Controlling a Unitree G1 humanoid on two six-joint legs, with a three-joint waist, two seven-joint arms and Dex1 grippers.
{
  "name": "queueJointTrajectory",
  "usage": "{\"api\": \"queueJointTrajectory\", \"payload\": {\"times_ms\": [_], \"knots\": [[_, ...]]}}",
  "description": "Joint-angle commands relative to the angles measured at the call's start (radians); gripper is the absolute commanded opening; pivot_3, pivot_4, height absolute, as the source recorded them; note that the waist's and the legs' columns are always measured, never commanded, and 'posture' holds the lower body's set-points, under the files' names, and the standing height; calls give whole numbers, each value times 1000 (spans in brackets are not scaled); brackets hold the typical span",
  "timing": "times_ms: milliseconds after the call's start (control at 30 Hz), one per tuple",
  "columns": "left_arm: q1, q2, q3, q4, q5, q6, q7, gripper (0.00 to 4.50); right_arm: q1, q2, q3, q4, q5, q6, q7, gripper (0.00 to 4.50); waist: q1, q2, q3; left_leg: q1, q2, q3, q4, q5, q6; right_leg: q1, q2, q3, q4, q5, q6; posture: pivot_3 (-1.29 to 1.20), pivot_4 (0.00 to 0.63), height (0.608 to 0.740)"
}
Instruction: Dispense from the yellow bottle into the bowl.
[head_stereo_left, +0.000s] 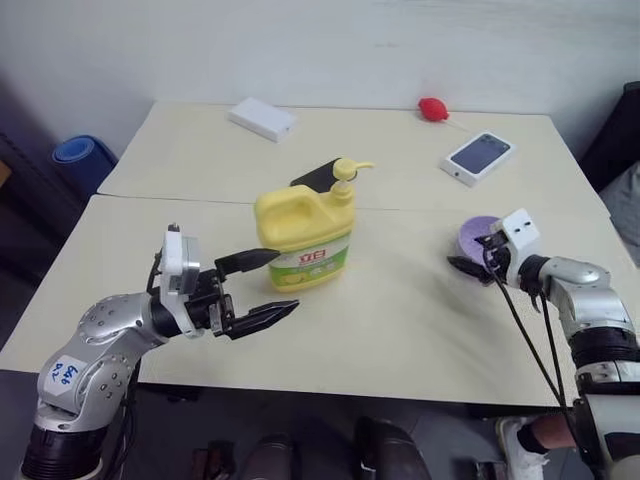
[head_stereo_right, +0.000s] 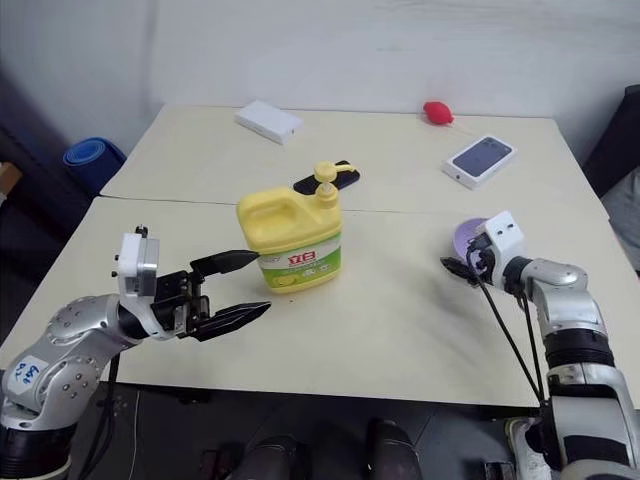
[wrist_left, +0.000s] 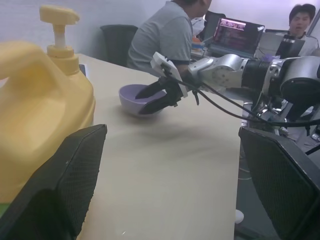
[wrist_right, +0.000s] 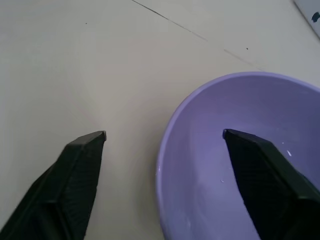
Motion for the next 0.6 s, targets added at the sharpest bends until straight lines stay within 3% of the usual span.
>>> {"api": "queueJointTrajectory", "payload": {"times_ms": [33,267,367,500,600], "knots": [[6,5,17,-45,-8,-1,5,4500,-21,0,-8,42,-19,-43,13,2530,1,0,0,0,0,0,0,0,0,0,0,0,0,0,0,0,150,740],[-6,21,51,-44,-37,23,10,4500,-39,-4,-18,21,-11,-64,63,81,-11,0,0,0,0,0,0,0,0,0,0,0,0,0,0,0,150,740],[-27,35,89,-41,-84,48,16,3892,-32,-18,-19,-98,22,-87,166,0,-13,0,0,0,1,0,0,0,-1,0,1,0,0,0,0,0,150,740],[-177,121,205,-7,-257,146,58,2738,-9,-78,85,-446,43,-95,406,0,-11,0,2,-2,2,-1,0,1,-2,-3,1,0,1,0,0,0,150,740],[-332,133,191,58,-283,179,103,1885,-46,-70,124,-532,25,-15,406,0,-7,-1,2,0,1,-1,0,1,-2,-1,0,0,1,0,0,0,150,740]]}}
